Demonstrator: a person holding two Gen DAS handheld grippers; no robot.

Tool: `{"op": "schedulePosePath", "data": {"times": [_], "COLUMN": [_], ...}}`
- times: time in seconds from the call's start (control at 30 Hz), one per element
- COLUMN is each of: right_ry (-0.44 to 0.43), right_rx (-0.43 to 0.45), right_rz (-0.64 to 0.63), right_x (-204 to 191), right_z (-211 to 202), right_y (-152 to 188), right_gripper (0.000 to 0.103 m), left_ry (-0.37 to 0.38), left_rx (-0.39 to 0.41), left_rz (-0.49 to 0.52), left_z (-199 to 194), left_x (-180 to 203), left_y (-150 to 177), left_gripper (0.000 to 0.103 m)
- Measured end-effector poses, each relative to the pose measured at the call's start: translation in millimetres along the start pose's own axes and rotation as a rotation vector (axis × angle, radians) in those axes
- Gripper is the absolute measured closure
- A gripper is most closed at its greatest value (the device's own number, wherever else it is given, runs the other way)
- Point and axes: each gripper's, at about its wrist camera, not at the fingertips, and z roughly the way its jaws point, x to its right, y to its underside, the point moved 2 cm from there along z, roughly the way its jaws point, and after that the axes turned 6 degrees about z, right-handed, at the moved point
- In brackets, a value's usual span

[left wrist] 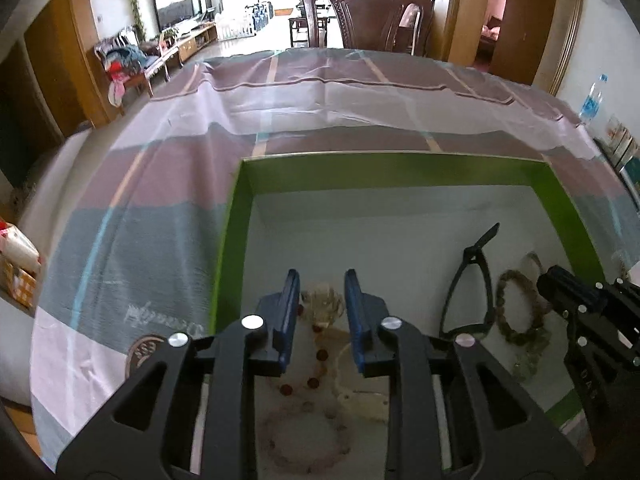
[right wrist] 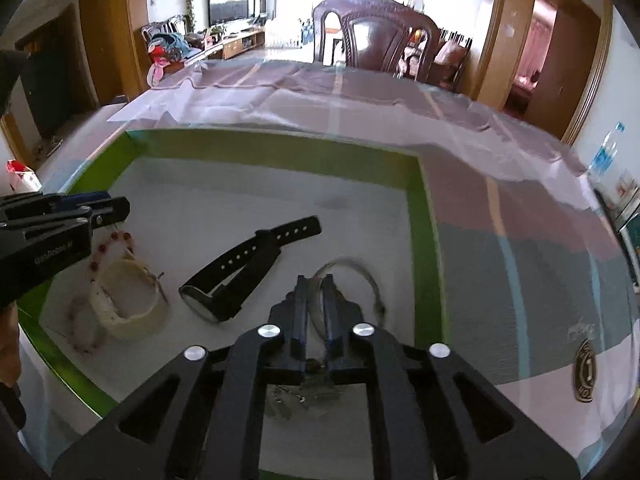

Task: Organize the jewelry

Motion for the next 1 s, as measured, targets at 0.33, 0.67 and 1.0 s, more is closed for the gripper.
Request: {"op": "schedulePosePath", "data": {"times": [0.33, 0.67, 1.0], "right_ry": [-0.045, -0.015, -0.053], "right_rx": [0.082, -0.073, -0.131], "right_rz": [0.017, 0.046, 0.025], "right_x": [28.2, 37.0, 24.7], "right_z": [-99.0, -79.7, -57.4], "right_y": [48.4, 122.9, 135.6], "right_gripper": [0.049, 0.049, 0.049], "left_ry": [-0.062, -0.137, -0.065], "left_rx": [0.103, 0.212, 0.061], "left_rz": [0.013, 0.076, 0.029], "left_z": [-85.7, -131.0, -89.6], "left_x": [-3.8, 25.0, 18.3], "left_y": [81.8, 126.9, 146.1], "left_gripper": [0.056, 0.056, 0.055]}}
